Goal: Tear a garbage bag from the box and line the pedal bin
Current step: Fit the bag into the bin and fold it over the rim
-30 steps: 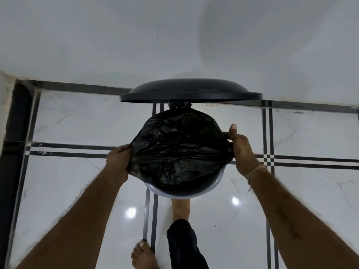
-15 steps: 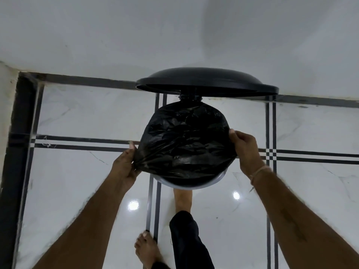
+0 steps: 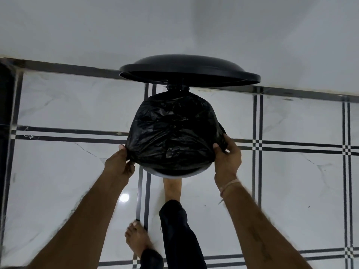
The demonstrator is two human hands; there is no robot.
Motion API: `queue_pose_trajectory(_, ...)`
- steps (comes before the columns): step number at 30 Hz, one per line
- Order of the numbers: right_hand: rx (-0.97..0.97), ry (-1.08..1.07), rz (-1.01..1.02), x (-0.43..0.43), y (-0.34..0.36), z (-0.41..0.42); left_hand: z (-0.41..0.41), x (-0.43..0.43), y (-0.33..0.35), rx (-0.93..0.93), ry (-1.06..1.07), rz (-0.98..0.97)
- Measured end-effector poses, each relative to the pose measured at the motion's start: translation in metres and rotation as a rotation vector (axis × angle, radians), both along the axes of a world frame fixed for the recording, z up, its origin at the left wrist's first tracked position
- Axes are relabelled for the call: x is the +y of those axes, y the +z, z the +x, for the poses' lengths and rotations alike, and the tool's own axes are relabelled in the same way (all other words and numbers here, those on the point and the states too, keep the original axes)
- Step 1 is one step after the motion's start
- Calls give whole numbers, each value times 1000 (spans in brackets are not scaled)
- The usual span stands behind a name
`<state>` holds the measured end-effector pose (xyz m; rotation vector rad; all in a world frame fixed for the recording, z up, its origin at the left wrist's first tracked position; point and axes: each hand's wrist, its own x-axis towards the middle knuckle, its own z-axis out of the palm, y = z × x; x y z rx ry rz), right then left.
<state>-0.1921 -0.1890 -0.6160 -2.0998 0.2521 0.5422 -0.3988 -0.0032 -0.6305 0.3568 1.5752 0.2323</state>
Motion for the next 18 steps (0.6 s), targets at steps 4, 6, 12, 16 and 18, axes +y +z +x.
queue_pose_trajectory(4, 37, -138, 31, -9, 9, -21, 8, -7, 8, 63, 50, -11)
queue_pose_trajectory(6, 127, -251, 57, -14, 9, -28, 7, -12, 13, -1, 58, -24)
queue_pose_trajectory(12, 434, -368, 148, -24, 19, -45, -20, -24, 23, -281, -37, -22)
queue_pose_trajectory(16, 551, -427, 240, -27, 25, -52, -22, -34, 26, -207, 23, -50)
queue_pose_trajectory(18, 614, -449, 304, -27, 23, -54, -18, -39, 24, -215, 25, -70)
